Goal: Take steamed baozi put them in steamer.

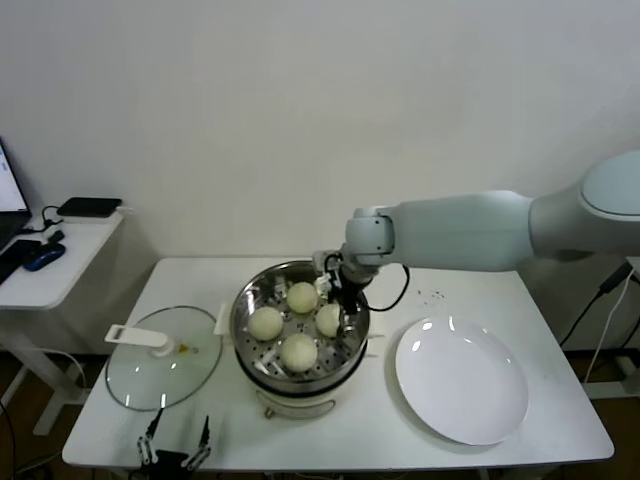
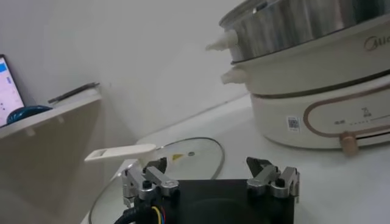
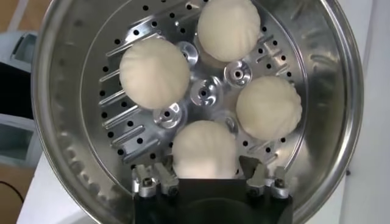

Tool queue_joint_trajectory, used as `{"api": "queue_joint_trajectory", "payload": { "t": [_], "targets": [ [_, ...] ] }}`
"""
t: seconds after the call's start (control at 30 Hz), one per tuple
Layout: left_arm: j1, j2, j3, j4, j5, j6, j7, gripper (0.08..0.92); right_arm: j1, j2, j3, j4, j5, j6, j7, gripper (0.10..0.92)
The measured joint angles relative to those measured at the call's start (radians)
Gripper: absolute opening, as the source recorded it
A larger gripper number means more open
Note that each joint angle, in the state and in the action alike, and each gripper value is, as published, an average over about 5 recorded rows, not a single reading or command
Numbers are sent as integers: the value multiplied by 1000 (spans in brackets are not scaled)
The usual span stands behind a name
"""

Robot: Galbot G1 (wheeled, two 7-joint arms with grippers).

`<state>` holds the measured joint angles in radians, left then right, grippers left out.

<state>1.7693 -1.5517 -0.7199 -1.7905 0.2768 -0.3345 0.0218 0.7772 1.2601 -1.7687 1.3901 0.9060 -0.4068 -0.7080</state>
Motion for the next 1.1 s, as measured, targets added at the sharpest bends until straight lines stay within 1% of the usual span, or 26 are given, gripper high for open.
{"api": "queue_joint_trajectory", "payload": {
  "t": [0.07, 0.13, 0.33, 0.47, 0.63, 0.8, 0.93, 1.1],
  "targets": [
    [3, -1, -1, -4, 0, 1, 1, 823, 16, -5, -8, 7, 9, 6, -8, 802],
    [7, -1, -1, -9, 0, 3, 1, 823, 38, -11, -19, 16, 18, 13, -17, 817],
    [17, -1, -2, -24, -1, 8, 3, 823, 137, -60, -56, 56, 57, 25, -32, 823],
    [20, -3, 1, -36, -1, 10, 3, 823, 193, -132, -65, 101, 94, 29, 0, 823],
    [20, -3, 8, -44, 2, 12, 3, 823, 196, -275, -26, 166, 126, 49, 106, 823],
    [22, -6, 13, -50, 8, 12, 2, 823, 101, -456, 110, 249, 122, 73, 240, 823],
    [23, -7, 14, -54, 11, 12, 2, 823, -62, -608, 290, 326, 78, 95, 341, 823],
    [24, -9, 16, -51, 19, 10, 2, 823, -350, -776, 555, 418, -5, 150, 467, 823]
  ]
}}
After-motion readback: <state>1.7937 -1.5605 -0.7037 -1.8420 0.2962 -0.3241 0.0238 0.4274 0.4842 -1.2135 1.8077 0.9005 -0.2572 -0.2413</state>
